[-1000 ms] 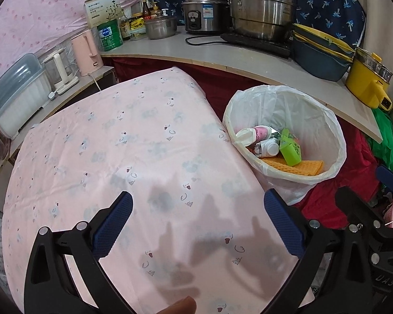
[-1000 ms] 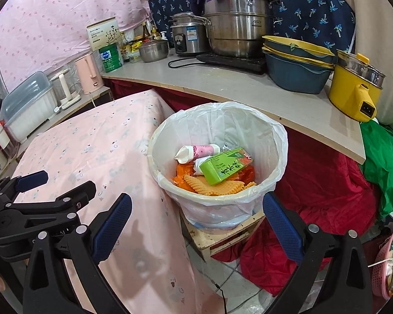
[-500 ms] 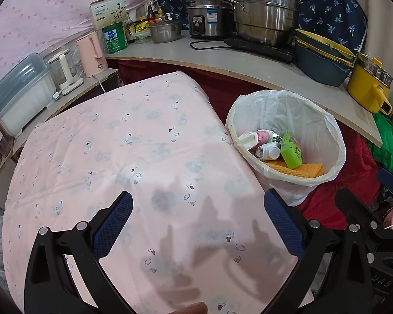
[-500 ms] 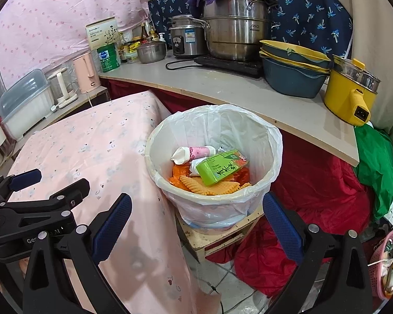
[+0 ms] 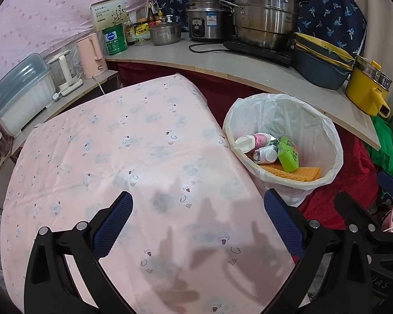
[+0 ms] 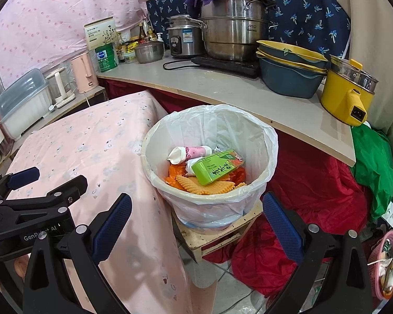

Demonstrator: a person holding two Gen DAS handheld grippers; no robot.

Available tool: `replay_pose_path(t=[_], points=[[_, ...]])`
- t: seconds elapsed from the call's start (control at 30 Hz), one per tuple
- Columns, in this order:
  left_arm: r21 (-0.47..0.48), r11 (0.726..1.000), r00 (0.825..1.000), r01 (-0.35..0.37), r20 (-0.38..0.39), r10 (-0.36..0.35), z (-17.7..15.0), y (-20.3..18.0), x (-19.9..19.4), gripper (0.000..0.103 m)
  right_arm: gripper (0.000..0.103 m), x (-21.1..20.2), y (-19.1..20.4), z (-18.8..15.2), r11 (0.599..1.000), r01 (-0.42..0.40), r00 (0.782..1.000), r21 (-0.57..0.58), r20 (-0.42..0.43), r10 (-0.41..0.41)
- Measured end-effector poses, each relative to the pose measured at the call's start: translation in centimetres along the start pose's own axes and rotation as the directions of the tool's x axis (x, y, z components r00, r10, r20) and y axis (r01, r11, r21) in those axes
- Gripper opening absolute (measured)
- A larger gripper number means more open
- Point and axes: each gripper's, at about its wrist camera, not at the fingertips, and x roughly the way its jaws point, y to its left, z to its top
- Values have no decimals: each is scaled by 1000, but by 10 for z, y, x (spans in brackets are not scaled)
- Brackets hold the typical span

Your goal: Collect trash

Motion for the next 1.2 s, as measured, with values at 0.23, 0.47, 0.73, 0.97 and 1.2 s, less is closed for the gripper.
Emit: replay_pose_path(t=[0.23,0.47,0.73,0.97,1.2], points=[[4,1000,1000,-7,0,7,0,-1,1,96,97,0,-2,0,1000,-1,1000,-1,-1,1],[11,1000,1000,-9,3,9,2,-3,2,96,97,0,-2,0,1000,-1,1000,0,-1,1],[15,1000,1000,-9,3,9,2,-4,2,96,97,1,-3,-1,1000,0,1000,0,-2,0],[14,1000,1000,-10,0,10,3,-4,3,96,97,2,-3,-1,1000,1,1000,0,-4,-1],[16,1000,1000,-12,2,12,3,-4,3,96,97,3,-5,-2,1000,2,1000,1,-6,-2]])
